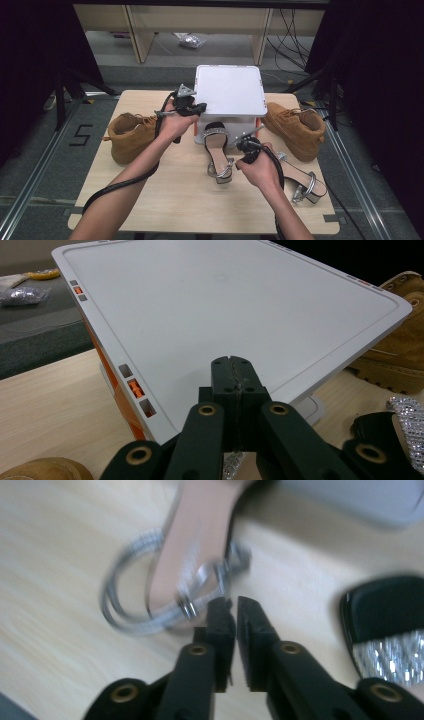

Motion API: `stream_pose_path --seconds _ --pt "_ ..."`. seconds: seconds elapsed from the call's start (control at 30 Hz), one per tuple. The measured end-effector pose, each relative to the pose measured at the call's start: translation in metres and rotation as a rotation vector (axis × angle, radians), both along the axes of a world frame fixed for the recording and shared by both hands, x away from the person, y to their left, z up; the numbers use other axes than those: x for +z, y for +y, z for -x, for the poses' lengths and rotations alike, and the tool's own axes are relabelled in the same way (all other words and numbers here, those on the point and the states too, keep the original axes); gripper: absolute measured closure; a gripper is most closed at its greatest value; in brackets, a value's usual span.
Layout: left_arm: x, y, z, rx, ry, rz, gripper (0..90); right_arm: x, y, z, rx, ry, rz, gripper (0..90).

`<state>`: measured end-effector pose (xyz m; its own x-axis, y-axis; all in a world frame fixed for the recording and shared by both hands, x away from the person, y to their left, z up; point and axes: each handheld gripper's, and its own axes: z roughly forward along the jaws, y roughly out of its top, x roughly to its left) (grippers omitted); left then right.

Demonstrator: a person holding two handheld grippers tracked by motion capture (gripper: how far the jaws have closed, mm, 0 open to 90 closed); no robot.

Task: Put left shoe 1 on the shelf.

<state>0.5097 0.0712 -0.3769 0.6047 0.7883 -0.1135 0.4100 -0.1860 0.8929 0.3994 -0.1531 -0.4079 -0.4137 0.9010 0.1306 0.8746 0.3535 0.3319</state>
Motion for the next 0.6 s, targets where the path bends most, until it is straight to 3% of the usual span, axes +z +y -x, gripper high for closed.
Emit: stream_pose_path --seconds 0.03,0.07,0.1,0.13,0.17,0.2,0.23,0.27,0.3,0.33,0.4,0.43,0.53,0.6 --pt "0.0 0.0 0.0 0.0 0.0 0.0 89.6 0.0 0.0 0.0 0.0 0.0 0.0 88.7" --pt "0.0 0.0 0.0 -0.001 0.0 -0.001 89.6 -0.012 -0.004 0.006 0.02 0.017 -0.005 90.0" --pt "0.0 0.0 0.0 -0.001 0.0 -0.001 89.6 -0.012 -0.004 0.006 0.02 0.017 -0.005 90.0" --pt "0.0 0.0 0.0 -0.001 0.0 -0.003 89.6 -0.025 -0.005 0.01 0.046 0.041 0.017 90.0" --pt "0.0 0.0 0.0 -0.002 0.001 -0.004 89.6 -0.025 -0.005 0.01 0.046 0.041 0.017 90.0" --pt "0.0 0.0 0.0 0.0 0.002 -0.002 89.6 -0.03 -0.003 0.014 0.05 0.06 0.005 90.0" --pt "0.0 0.0 0.0 -0.002 0.002 -0.003 89.6 -0.039 0.0 0.019 0.096 0.094 -0.009 90.0" --pt "0.0 0.0 0.0 -0.001 0.002 -0.002 89.6 -0.044 0.003 0.021 0.112 0.092 -0.013 90.0" --pt "0.0 0.0 0.0 -0.001 0.002 -0.002 89.7 -0.044 0.003 0.021 0.112 0.092 -0.013 90.0" --pt "0.001 0.0 0.0 -0.002 0.004 -0.001 89.6 -0.047 0.012 0.024 0.111 0.132 -0.036 90.0" --pt "0.001 0.0 0.0 -0.001 0.004 -0.002 89.7 -0.049 0.016 0.024 0.106 0.135 -0.046 90.0" --pt "0.0 0.0 0.0 0.0 0.003 0.001 89.6 -0.053 0.02 0.022 0.12 0.107 -0.052 89.8" --pt "0.001 0.001 0.0 0.0 0.009 -0.002 89.7 -0.058 0.026 0.021 0.144 0.1 -0.092 89.5" --pt "0.001 0.0 0.0 -0.001 0.01 -0.004 89.6 -0.061 0.03 0.02 0.138 0.08 -0.084 89.5"
